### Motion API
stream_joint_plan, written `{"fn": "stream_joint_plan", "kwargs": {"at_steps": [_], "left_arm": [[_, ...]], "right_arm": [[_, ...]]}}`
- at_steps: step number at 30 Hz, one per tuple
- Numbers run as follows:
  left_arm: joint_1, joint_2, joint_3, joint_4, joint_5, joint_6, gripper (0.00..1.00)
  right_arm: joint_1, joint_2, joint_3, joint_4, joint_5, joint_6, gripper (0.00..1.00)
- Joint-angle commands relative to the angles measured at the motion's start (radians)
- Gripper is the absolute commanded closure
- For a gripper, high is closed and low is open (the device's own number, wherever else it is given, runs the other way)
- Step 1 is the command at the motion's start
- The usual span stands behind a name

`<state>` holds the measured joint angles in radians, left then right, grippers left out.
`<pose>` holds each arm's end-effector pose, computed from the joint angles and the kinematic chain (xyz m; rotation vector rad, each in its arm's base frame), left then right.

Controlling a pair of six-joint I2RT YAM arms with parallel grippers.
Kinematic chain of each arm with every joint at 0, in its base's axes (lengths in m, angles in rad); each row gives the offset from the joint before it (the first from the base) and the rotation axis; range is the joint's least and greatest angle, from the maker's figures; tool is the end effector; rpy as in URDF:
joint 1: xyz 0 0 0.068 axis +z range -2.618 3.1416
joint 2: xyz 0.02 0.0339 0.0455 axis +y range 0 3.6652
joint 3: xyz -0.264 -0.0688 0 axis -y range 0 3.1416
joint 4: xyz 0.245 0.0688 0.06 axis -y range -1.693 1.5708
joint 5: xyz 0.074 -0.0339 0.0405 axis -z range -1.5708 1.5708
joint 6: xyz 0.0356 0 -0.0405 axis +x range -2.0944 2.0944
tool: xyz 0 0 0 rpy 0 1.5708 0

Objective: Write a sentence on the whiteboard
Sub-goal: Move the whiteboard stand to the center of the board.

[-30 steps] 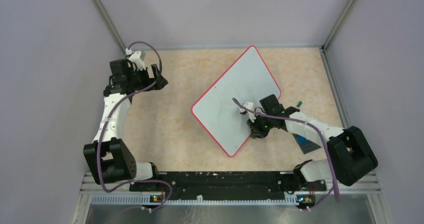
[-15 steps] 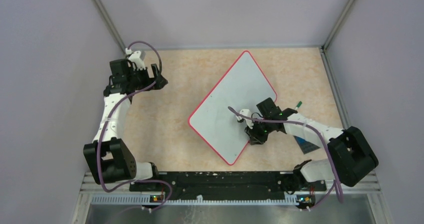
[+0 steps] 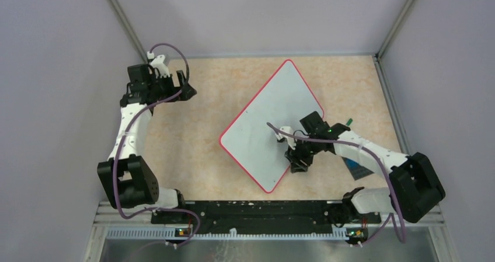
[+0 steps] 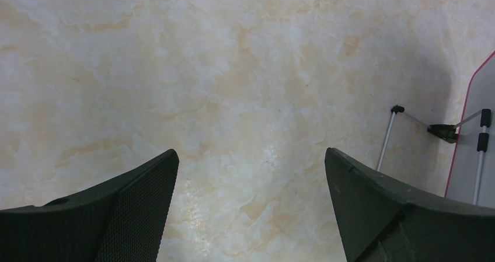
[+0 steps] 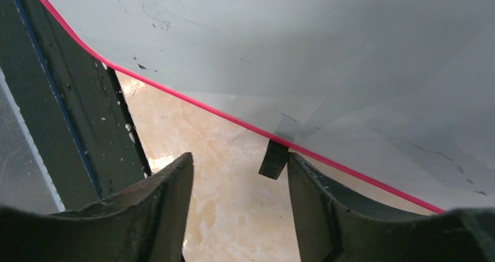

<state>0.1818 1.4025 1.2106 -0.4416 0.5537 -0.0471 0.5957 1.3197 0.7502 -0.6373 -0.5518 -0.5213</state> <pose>0.3100 0.0380 0.3242 0.0609 2.1430 -0.5293 0.1801 0.1446 0.1902 -1.5486 2.2131 0.7816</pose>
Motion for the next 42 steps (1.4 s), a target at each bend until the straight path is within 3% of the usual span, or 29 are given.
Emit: {"fn": "stream_joint_plan", "kwargs": {"at_steps": [1,7,12,22,29,36,42], "left_arm": [[0.004,0.003,0.062,-0.014,0.040,0.023,0.01],[0.004,0.011,0.074,-0.015,0.065,0.009,0.01],[0.004,0.009,0.077,-0.020,0.057,0.006,0.01],[0.003,0.000,0.075,-0.014,0.044,-0.005,0.01],[0.004,-0.008,0.078,-0.020,0.035,-0.002,0.01],[0.004,0.005,0.094,-0.022,0.047,-0.015,0.01],[0.004,0.013,0.105,-0.030,0.050,-0.012,0.01]], "right_arm": [[0.012,-0.101,0.008,0.030,0.045,-0.011,0.56],[0.012,-0.081,-0.045,-0.001,0.156,-0.099,0.59],[0.013,-0.083,-0.110,0.109,0.213,-0.106,0.59],[0.068,-0.017,-0.096,0.201,0.127,-0.064,0.76],[0.098,0.022,-0.069,0.258,0.102,-0.028,0.79],[0.122,0.033,-0.044,0.295,0.045,0.002,0.79],[0.127,0.037,-0.008,0.238,0.023,-0.002,0.68]]}}
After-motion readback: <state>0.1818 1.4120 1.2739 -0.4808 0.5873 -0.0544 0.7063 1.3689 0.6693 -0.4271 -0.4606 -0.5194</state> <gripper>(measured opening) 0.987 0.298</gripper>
